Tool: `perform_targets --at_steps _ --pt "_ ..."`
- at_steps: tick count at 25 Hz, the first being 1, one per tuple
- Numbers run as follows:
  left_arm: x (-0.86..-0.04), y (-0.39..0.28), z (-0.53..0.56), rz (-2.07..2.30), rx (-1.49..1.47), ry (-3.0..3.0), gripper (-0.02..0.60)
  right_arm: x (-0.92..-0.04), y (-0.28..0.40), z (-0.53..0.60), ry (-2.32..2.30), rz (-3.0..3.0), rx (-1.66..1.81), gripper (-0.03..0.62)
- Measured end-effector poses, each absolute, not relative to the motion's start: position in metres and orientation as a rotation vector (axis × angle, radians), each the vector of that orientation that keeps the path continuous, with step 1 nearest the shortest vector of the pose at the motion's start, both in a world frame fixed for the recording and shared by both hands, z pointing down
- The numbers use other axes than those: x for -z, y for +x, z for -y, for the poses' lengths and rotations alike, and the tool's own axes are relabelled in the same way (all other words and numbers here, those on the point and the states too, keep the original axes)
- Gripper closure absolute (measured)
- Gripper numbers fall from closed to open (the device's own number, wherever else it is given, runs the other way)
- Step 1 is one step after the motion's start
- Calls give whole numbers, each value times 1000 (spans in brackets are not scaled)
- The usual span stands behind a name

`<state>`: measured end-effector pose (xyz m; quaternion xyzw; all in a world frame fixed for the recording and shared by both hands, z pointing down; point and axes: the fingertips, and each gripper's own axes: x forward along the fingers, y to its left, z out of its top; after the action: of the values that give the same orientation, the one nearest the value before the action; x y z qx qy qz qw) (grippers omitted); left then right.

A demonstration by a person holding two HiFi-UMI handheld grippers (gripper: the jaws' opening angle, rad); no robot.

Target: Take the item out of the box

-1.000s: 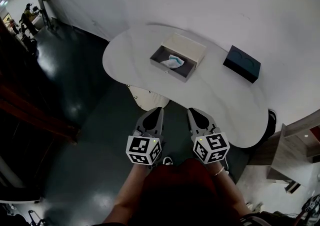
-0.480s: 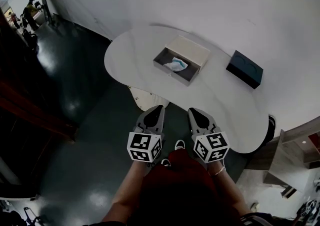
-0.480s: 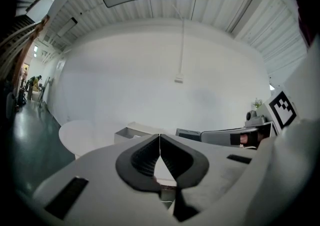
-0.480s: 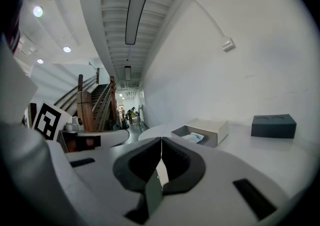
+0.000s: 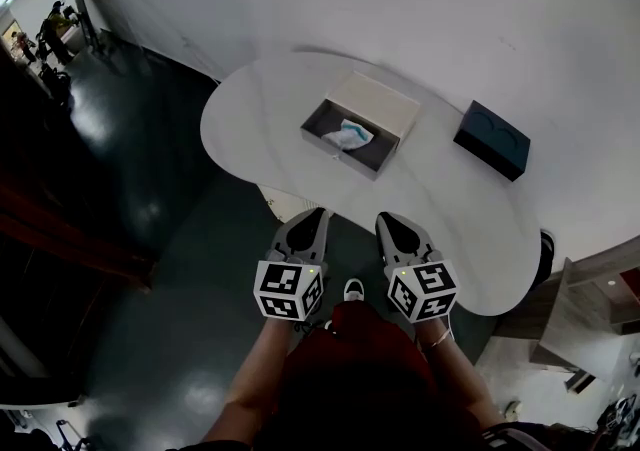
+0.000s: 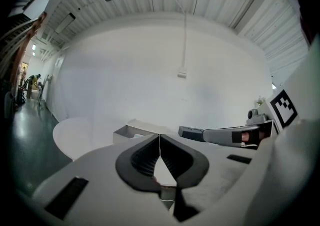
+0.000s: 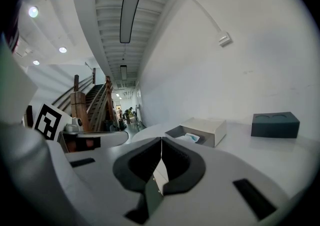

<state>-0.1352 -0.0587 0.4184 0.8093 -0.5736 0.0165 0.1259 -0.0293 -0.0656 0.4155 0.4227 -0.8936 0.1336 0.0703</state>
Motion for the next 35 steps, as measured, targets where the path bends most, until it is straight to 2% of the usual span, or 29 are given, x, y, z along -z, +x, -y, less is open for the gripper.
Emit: perform_targets --at_steps 35 --pt "-450 -146 224 1685 -233 2255 557 -442 -13 207 1298 2632 -503 579"
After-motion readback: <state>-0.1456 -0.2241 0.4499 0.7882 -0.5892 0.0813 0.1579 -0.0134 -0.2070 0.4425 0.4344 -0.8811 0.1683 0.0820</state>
